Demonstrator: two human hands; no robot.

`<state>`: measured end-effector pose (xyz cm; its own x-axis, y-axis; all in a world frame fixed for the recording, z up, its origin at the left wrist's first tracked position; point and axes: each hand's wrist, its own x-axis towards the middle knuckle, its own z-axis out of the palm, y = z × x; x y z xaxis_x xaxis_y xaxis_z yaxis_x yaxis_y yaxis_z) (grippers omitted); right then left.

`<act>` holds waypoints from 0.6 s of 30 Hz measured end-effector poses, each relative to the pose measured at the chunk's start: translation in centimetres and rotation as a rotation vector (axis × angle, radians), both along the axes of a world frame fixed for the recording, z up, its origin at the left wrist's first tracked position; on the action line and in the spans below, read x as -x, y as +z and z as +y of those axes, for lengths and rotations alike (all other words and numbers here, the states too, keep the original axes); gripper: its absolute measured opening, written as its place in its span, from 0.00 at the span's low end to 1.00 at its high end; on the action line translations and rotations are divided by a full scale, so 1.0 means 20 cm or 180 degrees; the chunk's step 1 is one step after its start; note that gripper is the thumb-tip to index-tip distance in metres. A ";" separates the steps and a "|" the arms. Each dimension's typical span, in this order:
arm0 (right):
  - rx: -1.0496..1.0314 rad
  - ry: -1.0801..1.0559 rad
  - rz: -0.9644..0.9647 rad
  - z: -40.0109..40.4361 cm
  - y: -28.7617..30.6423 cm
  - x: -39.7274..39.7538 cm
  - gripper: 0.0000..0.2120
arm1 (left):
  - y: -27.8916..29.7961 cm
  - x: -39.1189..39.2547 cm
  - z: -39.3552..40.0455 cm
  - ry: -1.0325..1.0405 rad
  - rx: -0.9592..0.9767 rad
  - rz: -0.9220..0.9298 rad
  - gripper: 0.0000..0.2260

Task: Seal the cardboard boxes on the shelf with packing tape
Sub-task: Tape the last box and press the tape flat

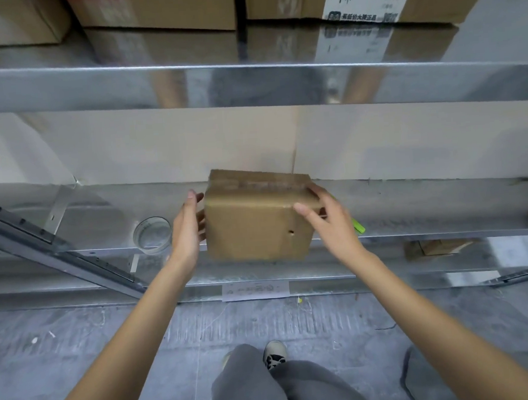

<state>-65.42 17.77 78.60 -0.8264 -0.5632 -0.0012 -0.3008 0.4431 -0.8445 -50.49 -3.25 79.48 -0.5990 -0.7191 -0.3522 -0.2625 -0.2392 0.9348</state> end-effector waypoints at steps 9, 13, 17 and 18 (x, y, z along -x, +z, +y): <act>-0.1102 -0.0229 -0.0868 -0.26 -0.01 0.15 0.32 | -0.14 0.01 0.03 -0.0532 0.0580 -0.0636 0.27; -0.1839 0.0371 0.0866 -0.32 -0.05 0.11 0.33 | -0.12 0.07 0.06 -0.0329 0.0406 -0.0515 0.22; -0.2252 0.0898 0.1074 -0.30 -0.03 0.01 0.35 | -0.11 0.10 0.10 -0.0062 0.0370 -0.0448 0.18; -0.2304 0.0973 0.1141 -0.26 -0.02 -0.04 0.35 | -0.11 0.10 0.11 -0.0023 0.0372 -0.0442 0.18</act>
<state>-64.71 12.51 78.10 -0.6579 -0.7221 -0.2138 -0.6888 0.6917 -0.2170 -52.44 -1.12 77.34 -0.5557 -0.7559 -0.3461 -0.3923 -0.1287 0.9108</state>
